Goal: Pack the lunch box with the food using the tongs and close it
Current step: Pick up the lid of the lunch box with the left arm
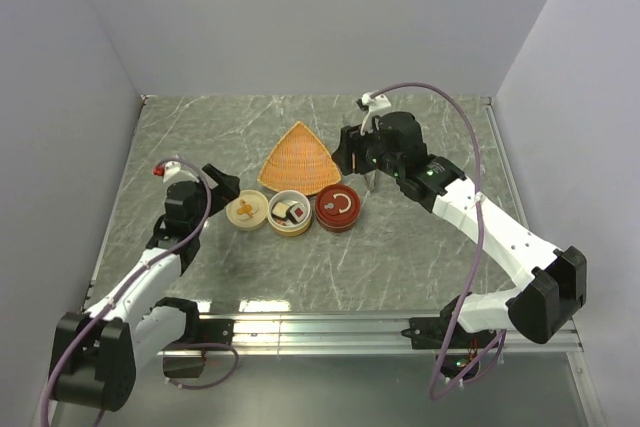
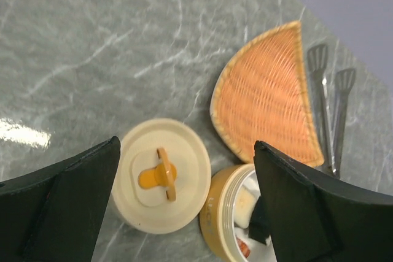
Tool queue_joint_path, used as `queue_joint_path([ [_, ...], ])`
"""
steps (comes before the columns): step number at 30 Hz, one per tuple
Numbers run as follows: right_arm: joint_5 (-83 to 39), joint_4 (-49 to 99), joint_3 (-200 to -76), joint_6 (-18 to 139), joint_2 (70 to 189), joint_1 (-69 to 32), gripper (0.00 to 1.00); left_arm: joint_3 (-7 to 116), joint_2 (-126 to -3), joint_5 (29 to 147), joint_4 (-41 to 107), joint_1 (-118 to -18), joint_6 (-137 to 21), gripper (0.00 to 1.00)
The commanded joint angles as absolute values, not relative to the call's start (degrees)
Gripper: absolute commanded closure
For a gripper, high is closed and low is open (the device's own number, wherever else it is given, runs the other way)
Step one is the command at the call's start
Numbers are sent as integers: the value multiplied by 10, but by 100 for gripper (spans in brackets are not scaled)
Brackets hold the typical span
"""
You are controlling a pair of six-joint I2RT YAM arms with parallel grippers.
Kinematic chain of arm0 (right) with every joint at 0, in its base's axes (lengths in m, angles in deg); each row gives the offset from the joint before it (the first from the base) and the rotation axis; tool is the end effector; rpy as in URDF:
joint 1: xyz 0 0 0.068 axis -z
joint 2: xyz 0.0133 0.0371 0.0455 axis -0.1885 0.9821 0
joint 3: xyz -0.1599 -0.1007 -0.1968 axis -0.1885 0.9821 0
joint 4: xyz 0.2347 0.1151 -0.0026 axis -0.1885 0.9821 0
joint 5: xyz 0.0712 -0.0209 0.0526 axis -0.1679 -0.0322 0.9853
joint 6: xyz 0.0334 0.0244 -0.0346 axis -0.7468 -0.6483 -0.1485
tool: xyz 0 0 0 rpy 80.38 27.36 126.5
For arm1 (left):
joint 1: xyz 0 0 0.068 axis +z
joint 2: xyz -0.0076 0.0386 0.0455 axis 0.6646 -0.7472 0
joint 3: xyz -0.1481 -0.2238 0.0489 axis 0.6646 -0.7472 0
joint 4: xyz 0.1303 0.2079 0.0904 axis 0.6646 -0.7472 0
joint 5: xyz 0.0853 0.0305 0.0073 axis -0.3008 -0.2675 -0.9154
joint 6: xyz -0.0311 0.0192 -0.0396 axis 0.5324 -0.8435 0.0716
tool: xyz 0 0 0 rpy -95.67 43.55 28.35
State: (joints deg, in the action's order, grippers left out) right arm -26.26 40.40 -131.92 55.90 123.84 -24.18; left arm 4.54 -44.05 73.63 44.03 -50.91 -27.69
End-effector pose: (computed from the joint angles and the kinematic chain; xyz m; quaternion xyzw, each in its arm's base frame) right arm 0.2492 0.1775 0.3603 -0.1872 0.8098 0.2418 0.5008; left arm 0.2079 -0.0301 0.2129 -0.2593 0.7723 -0.2109 0.5402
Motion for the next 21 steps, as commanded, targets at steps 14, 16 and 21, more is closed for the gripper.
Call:
queue_joint_path([
  [14, -219, 329, -1237, 562, 1175, -202, 37, 122, -626, 747, 451, -549, -259, 26],
  [16, -218, 329, -1236, 561, 1177, -198, 37, 126, -629, 740, 443, -558, -262, 29],
  [21, -211, 325, -1230, 559, 1181, -193, 37, 123, -632, 736, 428, -565, -261, 39],
])
